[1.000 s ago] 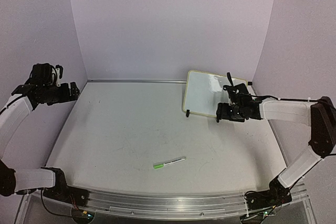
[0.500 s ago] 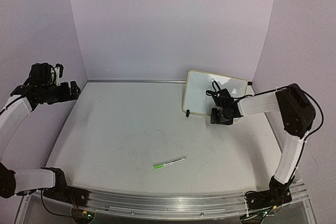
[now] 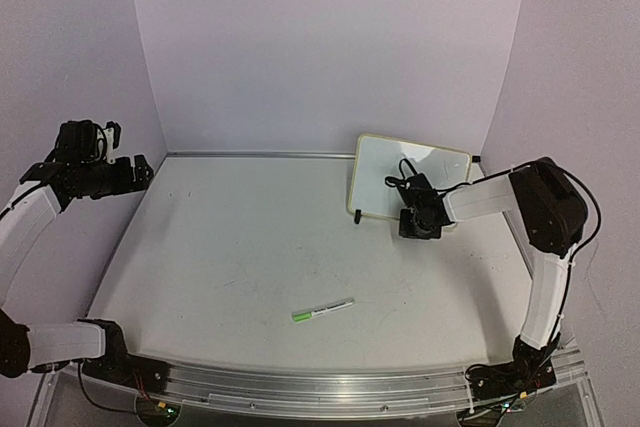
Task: Write a sentence on the whiteboard
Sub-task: Move the whiteboard stand to the center of the board.
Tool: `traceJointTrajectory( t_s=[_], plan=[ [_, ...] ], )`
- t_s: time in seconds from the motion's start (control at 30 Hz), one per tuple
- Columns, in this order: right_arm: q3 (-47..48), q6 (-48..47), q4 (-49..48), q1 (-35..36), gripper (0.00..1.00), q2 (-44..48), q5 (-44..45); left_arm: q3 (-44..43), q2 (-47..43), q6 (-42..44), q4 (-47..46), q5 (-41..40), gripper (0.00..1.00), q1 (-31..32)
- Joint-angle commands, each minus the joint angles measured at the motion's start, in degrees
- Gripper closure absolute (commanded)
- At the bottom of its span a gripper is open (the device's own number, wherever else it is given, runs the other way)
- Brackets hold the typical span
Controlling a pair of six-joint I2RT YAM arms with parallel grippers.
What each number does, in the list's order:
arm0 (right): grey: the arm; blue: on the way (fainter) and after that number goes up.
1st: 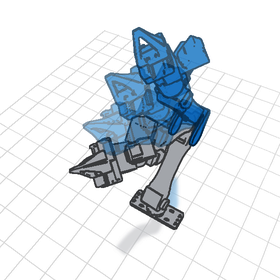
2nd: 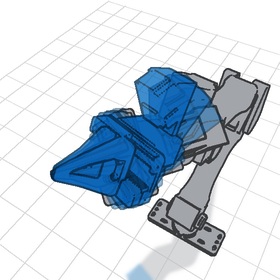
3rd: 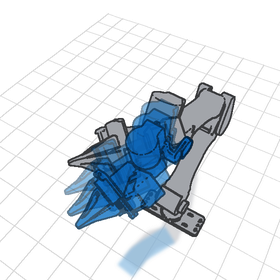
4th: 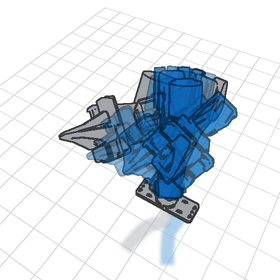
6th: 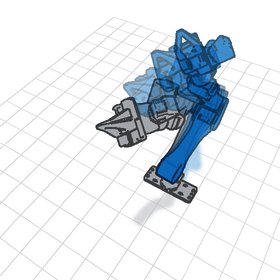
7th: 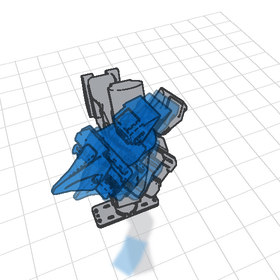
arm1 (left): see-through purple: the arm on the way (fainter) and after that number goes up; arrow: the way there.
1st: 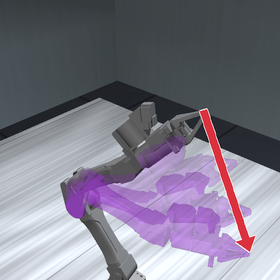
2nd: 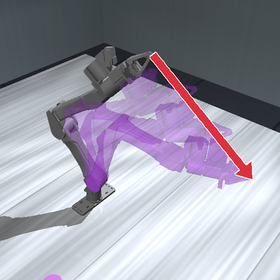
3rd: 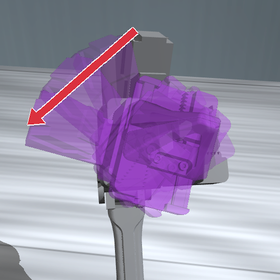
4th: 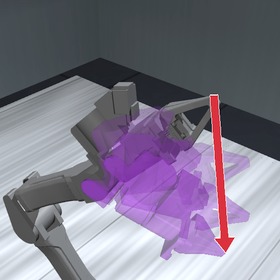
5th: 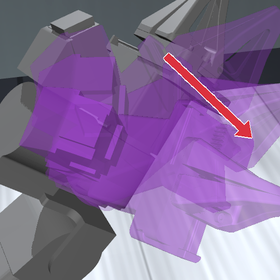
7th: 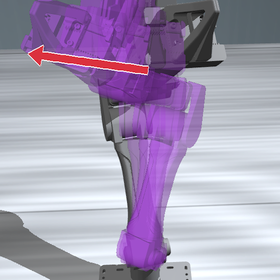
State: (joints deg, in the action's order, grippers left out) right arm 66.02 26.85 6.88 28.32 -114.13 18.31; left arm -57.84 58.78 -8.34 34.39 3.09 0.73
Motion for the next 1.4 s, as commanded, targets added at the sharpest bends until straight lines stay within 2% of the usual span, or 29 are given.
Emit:
traceJointTrajectory(
  t_s=[0.0, 0.1, 0.3, 0.6, 1.03, 1.07, 1.17, 1.23, 1.37],
  plan=[
    [1.74, -0.67, -1.12, 0.39, 0.94, -1.23, 2.27, 0.26, -0.58, 0.87, -1.57, 0.77, 0.01, -0.11],
    [1.47, -1.29, -1.42, 0.95, 1.00, -0.98, 2.46, 0.21, -0.48, 0.87, -1.57, 0.86, 0.01, -0.11],
    [0.84, -1.55, -1.65, 3.11, 1.00, 0.10, 1.90, 0.20, -0.33, 0.78, -1.66, 1.17, 0.01, -0.12],
    [1.45, -2.26, -1.22, 10.64, 1.00, 0.19, 1.01, 0.55, 0.11, 0.69, -2.18, 2.96, 0.01, -0.12],
    [11.01, -1.74, 3.39, 23.67, 1.00, -5.71, -1.94, 1.14, 1.98, 0.52, -3.46, 9.17, 0.01, -0.12],
    [11.39, -1.54, 3.46, 24.18, 0.96, -5.87, -2.46, 1.15, 2.12, 0.47, -3.61, 9.69, 0.01, -0.12],
    [12.06, -1.58, 3.65, 25.14, 0.76, -5.07, -3.49, 1.24, 2.79, 0.43, -3.84, 10.94, 0.01, -0.12],
    [11.55, -1.73, 3.79, 25.51, 0.58, -3.03, -4.58, 1.32, 2.95, 0.43, -3.97, 11.62, 0.01, -0.10],
    [8.11, -2.24, 3.76, 25.62, 0.32, 3.53, -7.35, 1.50, 3.31, 0.43, -4.13, 12.27, 0.01, -0.11]
  ],
)
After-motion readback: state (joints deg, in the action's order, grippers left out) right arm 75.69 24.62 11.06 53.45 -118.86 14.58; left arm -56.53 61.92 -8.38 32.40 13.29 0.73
